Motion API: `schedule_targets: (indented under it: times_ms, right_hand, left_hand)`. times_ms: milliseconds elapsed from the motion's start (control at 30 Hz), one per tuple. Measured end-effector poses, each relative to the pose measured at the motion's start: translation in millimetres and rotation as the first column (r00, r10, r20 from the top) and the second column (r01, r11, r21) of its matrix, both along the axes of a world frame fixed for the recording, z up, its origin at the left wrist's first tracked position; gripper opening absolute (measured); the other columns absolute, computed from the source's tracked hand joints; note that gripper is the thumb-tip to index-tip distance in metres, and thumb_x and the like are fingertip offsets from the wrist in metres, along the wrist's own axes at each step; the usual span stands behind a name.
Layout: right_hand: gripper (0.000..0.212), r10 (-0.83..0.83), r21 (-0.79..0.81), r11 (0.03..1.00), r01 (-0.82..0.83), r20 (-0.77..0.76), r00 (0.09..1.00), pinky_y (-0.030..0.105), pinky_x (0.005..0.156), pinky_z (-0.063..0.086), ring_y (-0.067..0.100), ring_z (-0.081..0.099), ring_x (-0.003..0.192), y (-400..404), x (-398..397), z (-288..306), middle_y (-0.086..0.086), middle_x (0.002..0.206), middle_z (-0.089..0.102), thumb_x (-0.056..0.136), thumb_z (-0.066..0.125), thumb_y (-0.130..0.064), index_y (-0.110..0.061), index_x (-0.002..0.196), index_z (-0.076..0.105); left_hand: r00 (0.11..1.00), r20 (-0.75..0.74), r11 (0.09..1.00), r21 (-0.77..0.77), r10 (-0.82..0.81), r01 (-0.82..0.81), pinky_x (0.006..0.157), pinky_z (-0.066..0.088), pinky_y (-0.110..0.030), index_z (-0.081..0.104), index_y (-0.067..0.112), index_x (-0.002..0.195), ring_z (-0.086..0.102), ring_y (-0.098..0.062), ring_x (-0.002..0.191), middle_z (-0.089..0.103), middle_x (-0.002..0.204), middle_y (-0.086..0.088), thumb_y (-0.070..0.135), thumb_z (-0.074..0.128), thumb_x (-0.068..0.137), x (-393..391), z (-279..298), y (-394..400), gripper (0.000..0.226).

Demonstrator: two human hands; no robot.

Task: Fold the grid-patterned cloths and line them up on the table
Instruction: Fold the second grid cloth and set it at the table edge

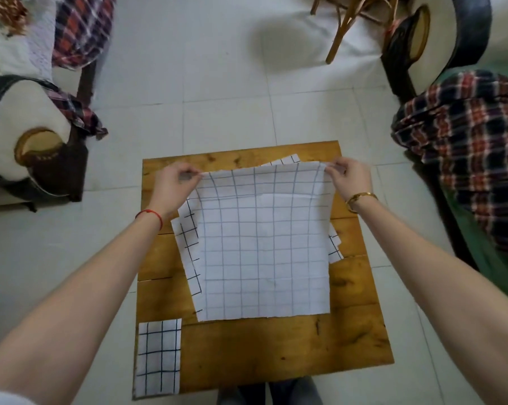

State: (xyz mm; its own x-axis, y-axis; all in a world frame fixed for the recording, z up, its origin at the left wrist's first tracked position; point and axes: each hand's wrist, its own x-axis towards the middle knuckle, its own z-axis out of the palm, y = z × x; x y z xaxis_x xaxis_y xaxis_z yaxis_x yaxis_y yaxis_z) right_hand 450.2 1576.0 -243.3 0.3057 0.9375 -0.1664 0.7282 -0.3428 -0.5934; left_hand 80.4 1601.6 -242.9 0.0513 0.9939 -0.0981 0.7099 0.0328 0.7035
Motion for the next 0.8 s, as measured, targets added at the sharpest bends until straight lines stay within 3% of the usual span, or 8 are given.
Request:
schedule_targets:
  times_ms: [100,167,267,367,500,800]
  right_hand:
    - [0.014,0.030,0.005,1.000,-0.030,0.009,1.000,0.032,0.076,0.046,0.033,0.062,0.093,-6,-1,-13,0.013,0.090,0.070,0.090,0.060,-0.021,-0.010,0.092,0.068]
    - [0.014,0.054,-0.013,0.998,-0.053,0.037,0.998,0.031,0.070,0.045,0.031,0.061,0.084,-12,0,-23,0.010,0.082,0.067,0.090,0.059,-0.022,-0.012,0.082,0.065]
    - [0.014,0.089,-0.035,0.996,-0.087,0.070,0.994,0.029,0.068,0.047,0.027,0.061,0.081,-23,1,-40,0.008,0.084,0.069,0.091,0.059,-0.022,-0.012,0.088,0.068]
    - [0.014,0.145,-0.049,0.989,-0.141,0.097,0.985,0.025,0.062,0.036,0.027,0.059,0.076,-36,2,-53,0.004,0.075,0.064,0.092,0.059,-0.020,-0.012,0.084,0.067]
    - [0.014,0.204,-0.061,0.979,-0.197,0.155,0.967,0.026,0.066,0.038,0.027,0.057,0.085,-59,5,-63,0.011,0.084,0.065,0.092,0.059,-0.019,-0.011,0.089,0.069]
    - [0.011,0.375,-0.026,0.923,-0.385,0.289,0.881,0.036,0.073,0.053,0.026,0.059,0.092,-127,9,-81,0.004,0.087,0.072,0.086,0.065,-0.010,-0.011,0.093,0.074]
  left_hand:
    - [1.000,-0.002,1.000,-0.025,-0.005,0.005,0.090,0.048,-0.029,0.073,0.013,0.096,0.061,-0.010,0.093,0.069,0.099,0.003,0.022,0.069,0.088,-4,-17,-5,0.013]
    - [1.000,-0.002,0.999,-0.043,-0.015,0.015,0.086,0.048,-0.022,0.074,0.012,0.096,0.061,-0.008,0.092,0.070,0.100,0.002,0.021,0.069,0.087,-5,-24,-9,0.014]
    - [1.000,-0.014,0.997,-0.070,-0.024,0.023,0.083,0.043,-0.014,0.075,0.012,0.096,0.061,-0.008,0.092,0.069,0.099,0.003,0.019,0.069,0.087,-4,-33,-20,0.013]
    - [1.000,-0.006,0.994,-0.105,-0.024,0.024,0.082,0.042,-0.012,0.076,0.014,0.095,0.061,-0.006,0.091,0.069,0.097,0.005,0.018,0.069,0.087,-3,-40,-33,0.011]
    - [1.000,0.000,0.989,-0.148,-0.023,0.023,0.073,0.040,0.000,0.075,0.015,0.091,0.059,0.003,0.083,0.070,0.090,0.007,0.015,0.069,0.086,-3,-48,-53,0.008]
    - [0.999,0.014,0.941,-0.333,-0.053,0.054,0.081,0.044,-0.016,0.074,0.022,0.081,0.060,-0.002,0.089,0.068,0.087,0.013,0.009,0.068,0.085,-3,-68,-126,0.015]
